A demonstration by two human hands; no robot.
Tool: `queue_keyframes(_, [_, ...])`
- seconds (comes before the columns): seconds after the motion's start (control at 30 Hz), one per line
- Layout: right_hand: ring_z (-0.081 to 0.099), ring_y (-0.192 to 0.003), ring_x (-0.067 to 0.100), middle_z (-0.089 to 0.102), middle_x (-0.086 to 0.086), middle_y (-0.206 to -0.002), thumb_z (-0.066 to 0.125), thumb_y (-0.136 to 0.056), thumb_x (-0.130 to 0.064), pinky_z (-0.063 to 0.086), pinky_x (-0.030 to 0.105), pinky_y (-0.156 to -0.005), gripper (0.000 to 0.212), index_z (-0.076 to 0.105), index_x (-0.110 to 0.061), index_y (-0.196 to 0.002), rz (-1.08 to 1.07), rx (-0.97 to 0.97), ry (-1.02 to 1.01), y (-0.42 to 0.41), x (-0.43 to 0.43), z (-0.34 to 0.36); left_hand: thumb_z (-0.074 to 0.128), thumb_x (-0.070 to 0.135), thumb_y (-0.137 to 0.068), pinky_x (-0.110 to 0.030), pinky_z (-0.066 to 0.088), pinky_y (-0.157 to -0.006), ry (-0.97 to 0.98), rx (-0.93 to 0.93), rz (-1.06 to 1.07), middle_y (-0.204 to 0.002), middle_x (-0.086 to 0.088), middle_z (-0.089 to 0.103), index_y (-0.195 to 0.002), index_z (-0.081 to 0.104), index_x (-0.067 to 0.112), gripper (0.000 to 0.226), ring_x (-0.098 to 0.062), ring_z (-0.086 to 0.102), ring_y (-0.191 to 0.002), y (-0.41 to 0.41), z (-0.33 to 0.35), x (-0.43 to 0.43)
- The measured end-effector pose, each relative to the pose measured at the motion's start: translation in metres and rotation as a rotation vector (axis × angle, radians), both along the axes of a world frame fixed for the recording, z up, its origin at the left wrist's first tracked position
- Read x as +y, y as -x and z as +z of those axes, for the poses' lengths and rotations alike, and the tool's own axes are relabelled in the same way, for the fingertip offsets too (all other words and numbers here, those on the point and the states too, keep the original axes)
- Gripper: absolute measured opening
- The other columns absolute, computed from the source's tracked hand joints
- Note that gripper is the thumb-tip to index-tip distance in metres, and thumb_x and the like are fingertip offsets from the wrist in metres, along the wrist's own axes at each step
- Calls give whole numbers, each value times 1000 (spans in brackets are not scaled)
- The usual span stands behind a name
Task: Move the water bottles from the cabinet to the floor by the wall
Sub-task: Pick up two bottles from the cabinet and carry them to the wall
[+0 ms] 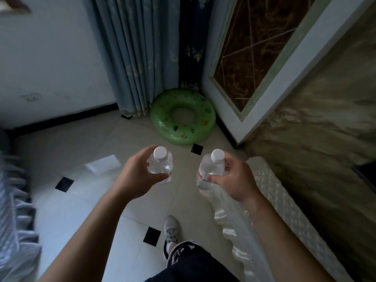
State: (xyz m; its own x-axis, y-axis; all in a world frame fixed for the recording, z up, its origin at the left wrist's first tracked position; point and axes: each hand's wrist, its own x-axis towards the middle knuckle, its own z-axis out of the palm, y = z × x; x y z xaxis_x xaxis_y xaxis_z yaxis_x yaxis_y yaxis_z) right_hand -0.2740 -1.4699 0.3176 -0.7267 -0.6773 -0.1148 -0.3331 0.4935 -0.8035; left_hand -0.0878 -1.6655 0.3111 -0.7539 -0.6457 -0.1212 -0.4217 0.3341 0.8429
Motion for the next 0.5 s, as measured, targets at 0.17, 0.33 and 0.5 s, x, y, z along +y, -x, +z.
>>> queue_keyframes(0.17, [66,-93,6,69,-14,-103,90,-51,-35,57,37,-81,66,62,-38,-110,55,-19,-17,21,-83,-5,89,17,-63,-24,47,-79,13,10,67,-108,16,60,-121,53,38,72,-12,60,-97,10,-5,-75])
queue_keyframes(0.33, [64,-95,6,67,-17,-106,90,-51,-37,57,36,-80,69,61,-36,-114,95,14,-25,25,-152,0,89,22,-63,-29,50,-81,19,8,76,-112,16,60,-125,53,36,74,-11,59,-99,9,-9,-137])
queue_keyframes(0.5, [64,-95,5,65,-17,-107,91,-52,-30,56,31,-81,67,62,-36,-113,108,34,-11,10,-224,3,89,26,-62,-36,54,-84,-17,35,78,-113,16,61,-120,50,47,74,-11,60,-100,-7,-12,-207])
